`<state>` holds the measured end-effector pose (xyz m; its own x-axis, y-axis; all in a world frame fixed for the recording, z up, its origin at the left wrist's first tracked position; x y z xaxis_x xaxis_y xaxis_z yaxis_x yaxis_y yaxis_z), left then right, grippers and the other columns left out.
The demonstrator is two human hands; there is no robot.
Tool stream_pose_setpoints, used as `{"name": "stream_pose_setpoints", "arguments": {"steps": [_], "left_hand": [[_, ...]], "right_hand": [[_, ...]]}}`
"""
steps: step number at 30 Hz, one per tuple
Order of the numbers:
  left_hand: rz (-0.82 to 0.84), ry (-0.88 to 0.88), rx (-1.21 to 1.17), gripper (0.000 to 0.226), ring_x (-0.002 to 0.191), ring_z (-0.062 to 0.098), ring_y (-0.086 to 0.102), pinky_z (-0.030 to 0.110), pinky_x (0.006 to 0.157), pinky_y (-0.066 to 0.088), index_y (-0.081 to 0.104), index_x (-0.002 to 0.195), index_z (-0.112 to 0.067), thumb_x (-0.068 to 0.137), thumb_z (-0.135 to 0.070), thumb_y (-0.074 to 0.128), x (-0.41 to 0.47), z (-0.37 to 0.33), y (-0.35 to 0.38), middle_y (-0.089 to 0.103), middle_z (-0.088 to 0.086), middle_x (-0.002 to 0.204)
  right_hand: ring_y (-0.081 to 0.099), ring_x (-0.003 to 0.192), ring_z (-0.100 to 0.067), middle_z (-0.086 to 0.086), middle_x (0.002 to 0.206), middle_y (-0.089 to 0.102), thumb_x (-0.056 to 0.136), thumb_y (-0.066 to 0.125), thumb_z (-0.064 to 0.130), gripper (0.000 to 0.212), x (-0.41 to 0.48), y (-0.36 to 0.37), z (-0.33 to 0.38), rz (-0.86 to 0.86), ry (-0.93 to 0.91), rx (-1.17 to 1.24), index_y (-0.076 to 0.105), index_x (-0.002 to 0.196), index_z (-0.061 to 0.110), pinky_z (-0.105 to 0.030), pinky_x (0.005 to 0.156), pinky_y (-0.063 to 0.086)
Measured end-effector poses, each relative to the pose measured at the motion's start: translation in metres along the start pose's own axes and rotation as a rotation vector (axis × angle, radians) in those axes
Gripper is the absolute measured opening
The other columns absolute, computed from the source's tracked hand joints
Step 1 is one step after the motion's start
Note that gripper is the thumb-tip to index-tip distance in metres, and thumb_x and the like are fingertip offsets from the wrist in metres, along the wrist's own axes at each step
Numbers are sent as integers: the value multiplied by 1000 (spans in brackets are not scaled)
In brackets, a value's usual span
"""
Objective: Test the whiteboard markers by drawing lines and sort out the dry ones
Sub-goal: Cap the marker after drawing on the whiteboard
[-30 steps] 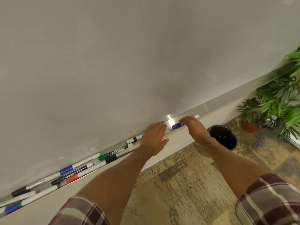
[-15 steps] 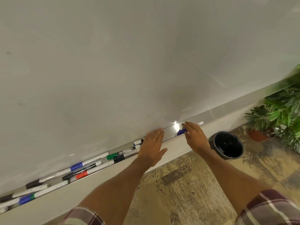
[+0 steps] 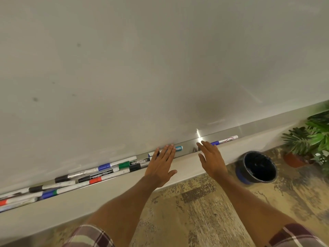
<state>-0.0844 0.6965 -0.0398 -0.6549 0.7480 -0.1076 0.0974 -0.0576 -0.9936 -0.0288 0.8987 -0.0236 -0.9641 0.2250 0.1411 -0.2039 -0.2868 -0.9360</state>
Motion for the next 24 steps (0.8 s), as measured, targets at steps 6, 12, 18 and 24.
{"name": "stream_pose_setpoints", "arguments": {"steps": [6,12,18,24], "left_hand": [[30,-14,17,83,148,21,-19,44,120,-11,-23,148,-15,100,-57,30,-27,29,6,-26,2,157],[35,-43,-18,83,148,21,-19,47,119,-12,-27,146,-17,100,-56,31,-45,39,2,-28,0,155],[35,-147,-56,77,148,20,-19,50,117,-16,-21,151,-22,101,-57,26,-82,58,-3,-23,-3,158],[21,-243,-63,65,148,21,-19,49,116,-18,-13,154,-23,103,-53,16,-139,94,-13,-26,-5,155]], "right_hand": [[32,139,-26,-8,148,39,97,51,21,46,-1,16,32,21,-45,-7,41,142,16,-36,113,10],[42,133,-31,-12,141,48,92,59,21,48,-9,31,71,10,-106,-57,47,137,10,-43,111,19],[54,122,-29,-12,129,59,91,60,30,44,-26,44,126,0,-86,-112,55,129,9,-46,104,32],[55,121,-26,-9,131,58,99,10,48,64,-54,47,205,78,-78,-119,50,134,13,-48,96,45]]}}
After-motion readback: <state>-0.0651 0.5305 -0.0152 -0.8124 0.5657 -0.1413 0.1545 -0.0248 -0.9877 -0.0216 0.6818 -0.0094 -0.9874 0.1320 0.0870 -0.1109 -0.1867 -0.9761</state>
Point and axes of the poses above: each hand's wrist, its own x-axis towards the middle knuckle, its own y-axis out of the palm, z = x × y, the point moved 4 cm from there along x, towards the middle knuckle
